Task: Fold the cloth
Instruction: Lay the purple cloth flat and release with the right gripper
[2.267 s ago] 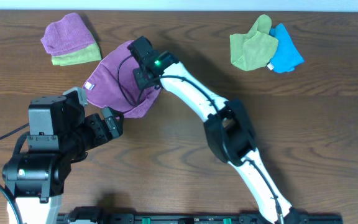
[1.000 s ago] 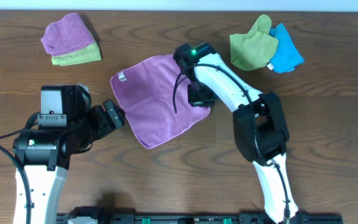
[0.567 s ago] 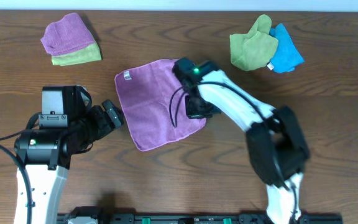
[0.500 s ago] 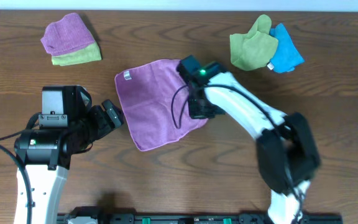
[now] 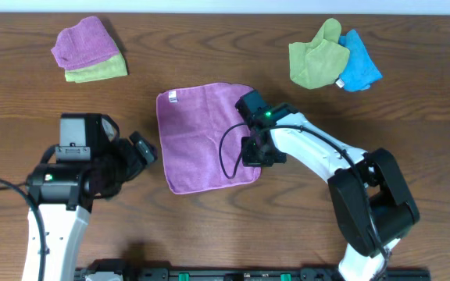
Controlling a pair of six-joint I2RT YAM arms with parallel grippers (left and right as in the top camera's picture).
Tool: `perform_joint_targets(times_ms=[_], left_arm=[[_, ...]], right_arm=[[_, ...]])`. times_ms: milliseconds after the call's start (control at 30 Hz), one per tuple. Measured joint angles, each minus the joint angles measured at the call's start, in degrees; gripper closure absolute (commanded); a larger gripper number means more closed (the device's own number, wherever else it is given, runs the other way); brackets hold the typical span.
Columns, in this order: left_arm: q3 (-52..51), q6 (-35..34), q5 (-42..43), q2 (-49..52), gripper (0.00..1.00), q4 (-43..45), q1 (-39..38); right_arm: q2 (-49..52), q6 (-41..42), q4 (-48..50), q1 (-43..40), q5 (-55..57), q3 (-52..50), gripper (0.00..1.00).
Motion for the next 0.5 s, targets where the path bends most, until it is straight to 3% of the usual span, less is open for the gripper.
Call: perform_joint_targets(times_ms=[167,500], left_arm=[[-5.8,-3.9,1.8,0.3,0.05,2.3,0.0],[-7.8,-9.2,3.6,0.3,0.05,3.3,0.0]], right_arm=[[0.0,3.0,-4.6,0.0,1.2,0.0,0.99],[-0.1,7.1,-6.9,0.0,2.8,0.0,0.99]])
